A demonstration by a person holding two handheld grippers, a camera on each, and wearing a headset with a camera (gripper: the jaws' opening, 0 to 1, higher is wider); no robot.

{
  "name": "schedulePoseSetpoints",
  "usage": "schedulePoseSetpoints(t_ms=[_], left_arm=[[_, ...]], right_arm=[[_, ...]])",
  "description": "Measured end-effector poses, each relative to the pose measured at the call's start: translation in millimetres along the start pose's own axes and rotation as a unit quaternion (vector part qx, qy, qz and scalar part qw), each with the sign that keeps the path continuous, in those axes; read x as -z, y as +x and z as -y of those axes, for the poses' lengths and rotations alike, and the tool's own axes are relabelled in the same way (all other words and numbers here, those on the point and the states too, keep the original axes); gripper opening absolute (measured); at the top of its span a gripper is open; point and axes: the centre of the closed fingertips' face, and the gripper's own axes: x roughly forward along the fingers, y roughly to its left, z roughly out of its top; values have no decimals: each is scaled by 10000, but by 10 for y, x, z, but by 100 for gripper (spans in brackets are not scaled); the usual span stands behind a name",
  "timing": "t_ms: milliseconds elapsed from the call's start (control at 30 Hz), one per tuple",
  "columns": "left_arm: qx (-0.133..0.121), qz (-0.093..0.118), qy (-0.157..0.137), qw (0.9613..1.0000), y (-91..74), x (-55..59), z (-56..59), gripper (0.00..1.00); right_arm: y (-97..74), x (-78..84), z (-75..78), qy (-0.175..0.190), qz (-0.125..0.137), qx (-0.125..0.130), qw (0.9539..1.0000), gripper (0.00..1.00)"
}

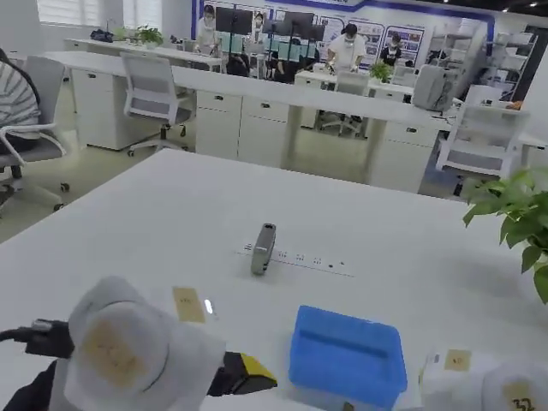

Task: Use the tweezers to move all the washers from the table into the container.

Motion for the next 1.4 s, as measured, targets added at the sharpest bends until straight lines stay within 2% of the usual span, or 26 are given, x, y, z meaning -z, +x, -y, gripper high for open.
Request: schedulePoseSetpoints(t_ms=[133,200,300,333,367,467,600,800,867,900,967,1100,1133,1267,1333,1400], left_arm=[[-357,92,-389,9986,-95,132,-42,42],[-775,247,-612,9948,-144,182,-118,51],[-1202,439,-724,9891,-212,238,-178,57],[-1381,529,-789,9859,-242,253,-214,60],[-1452,544,-818,9845,-255,268,-229,64],[-1773,644,-978,9772,-294,332,-309,77],[-2037,542,-1033,9721,-263,477,-349,91],[-2224,444,-1156,9671,-186,636,-336,96],[-2337,479,-1131,9645,-177,650,-353,99],[-2515,388,-1081,9610,-192,692,-398,99],[-2550,302,-1090,9603,-172,737,-418,99],[-2539,288,-1234,9589,-152,768,-444,99],[-2537,286,-1202,9594,-138,776,-438,99],[-2502,77,-1041,9625,-91,846,-415,99],[-2403,-25,-1031,9652,-54,881,-388,99],[-2391,-141,-962,9661,-39,916,-382,99]], right_arm=[[46,-36,157,99,74,217,9997,2],[62,-54,226,146,131,313,9993,2],[114,-50,312,318,144,361,9987,2],[144,-41,347,346,151,404,9985,2],[162,-36,365,349,151,430,9983,2],[231,-38,452,511,220,516,9971,2],[313,-29,546,713,288,617,9951,3],[450,26,660,908,275,743,9927,3],[483,41,682,957,273,774,9920,3],[509,54,697,981,268,782,9917,3],[547,72,718,1029,263,803,9911,3],[614,87,769,1090,301,879,9897,3],[637,98,789,1064,288,916,9897,3],[694,152,850,1060,257,989,9891,3],[720,184,867,1109,237,1018,9883,3],[742,212,861,1065,203,1025,9888,3]])
